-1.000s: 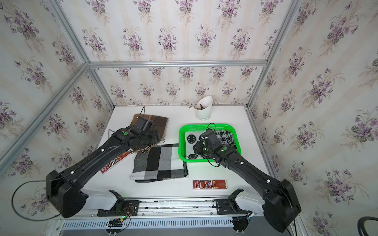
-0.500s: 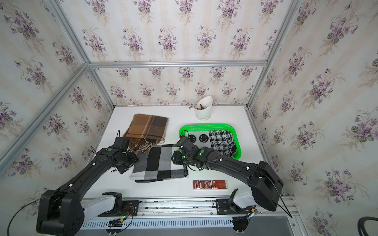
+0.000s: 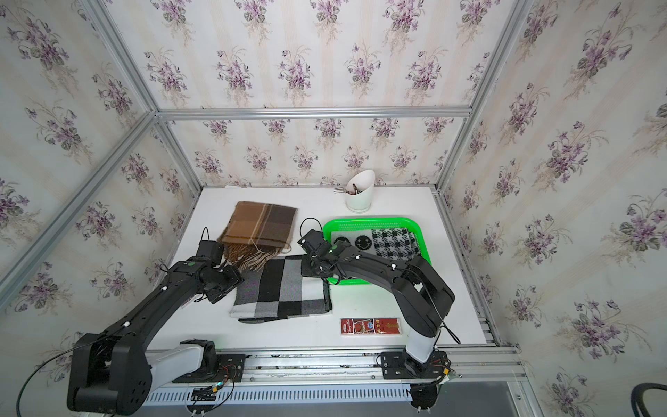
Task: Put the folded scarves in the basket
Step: Move the basket to the center of the board, then pick up the scarf at the center of the board.
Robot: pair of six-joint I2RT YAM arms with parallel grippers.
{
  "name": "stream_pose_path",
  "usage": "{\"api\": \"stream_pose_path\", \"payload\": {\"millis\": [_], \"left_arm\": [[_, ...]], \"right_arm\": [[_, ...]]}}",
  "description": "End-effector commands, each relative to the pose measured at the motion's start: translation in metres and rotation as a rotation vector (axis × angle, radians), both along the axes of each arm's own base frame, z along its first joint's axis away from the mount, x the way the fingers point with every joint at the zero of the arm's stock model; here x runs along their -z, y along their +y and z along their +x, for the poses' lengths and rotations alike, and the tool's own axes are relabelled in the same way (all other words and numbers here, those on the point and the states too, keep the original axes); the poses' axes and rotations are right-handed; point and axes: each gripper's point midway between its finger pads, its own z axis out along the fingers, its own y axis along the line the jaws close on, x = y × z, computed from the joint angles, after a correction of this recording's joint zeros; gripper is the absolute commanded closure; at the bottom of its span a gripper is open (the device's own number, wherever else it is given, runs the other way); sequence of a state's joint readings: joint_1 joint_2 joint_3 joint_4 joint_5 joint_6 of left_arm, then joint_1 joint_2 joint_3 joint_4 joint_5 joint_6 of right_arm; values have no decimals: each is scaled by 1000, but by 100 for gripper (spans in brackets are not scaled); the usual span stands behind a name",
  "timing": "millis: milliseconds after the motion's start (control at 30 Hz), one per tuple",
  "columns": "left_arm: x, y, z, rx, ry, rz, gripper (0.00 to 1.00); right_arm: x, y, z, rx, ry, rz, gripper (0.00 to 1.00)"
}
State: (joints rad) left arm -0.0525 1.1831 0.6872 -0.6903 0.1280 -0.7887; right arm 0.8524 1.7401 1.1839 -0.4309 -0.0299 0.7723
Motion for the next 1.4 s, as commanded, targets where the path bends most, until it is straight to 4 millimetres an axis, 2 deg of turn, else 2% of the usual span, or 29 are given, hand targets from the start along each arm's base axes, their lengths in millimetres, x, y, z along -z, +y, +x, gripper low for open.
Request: {"api": "stream_pose_path", "payload": {"millis": [0, 100, 167, 300, 367, 467, 533, 667, 900, 1000, 1233, 1300, 1367], "left_arm": [[1, -6, 2, 47, -10, -26, 26], [3, -9, 3, 58, -9, -44, 26], [3, -10, 4, 65, -13, -47, 26], [10, -8, 8, 57, -28, -83, 26], [18, -13, 8, 47, -12, -143, 27], [32, -28, -4, 31, 61, -245, 28], [37, -32, -13, 4, 78, -274, 28], [35, -33, -23, -17, 62, -283, 28], [19, -35, -36, -19, 64, -299, 29], [17, -37, -45, -15, 77, -310, 30], [29, -47, -60, -20, 129, -373, 30], [30, -52, -62, -25, 131, -400, 30], [30, -57, -64, -24, 134, -423, 30]], "right_arm": [[10, -39, 5, 43, 9, -99, 56], [11, -61, 11, 80, 10, -102, 56], [7, -63, 13, 80, -3, -94, 56], [8, -52, 2, 36, 13, -54, 52], [13, -47, -3, 20, 21, -39, 49], [23, -43, -4, 7, 41, -40, 46], [25, -41, 3, 5, 27, -60, 46], [24, -34, 24, -8, -13, -107, 43], [44, -31, 55, 11, 4, -142, 37], [53, -28, 61, 3, 17, -152, 36], [70, -12, 49, -51, 92, -87, 40], [75, -12, 44, -54, 110, -73, 44], [81, -12, 41, -52, 124, -73, 55]]}}
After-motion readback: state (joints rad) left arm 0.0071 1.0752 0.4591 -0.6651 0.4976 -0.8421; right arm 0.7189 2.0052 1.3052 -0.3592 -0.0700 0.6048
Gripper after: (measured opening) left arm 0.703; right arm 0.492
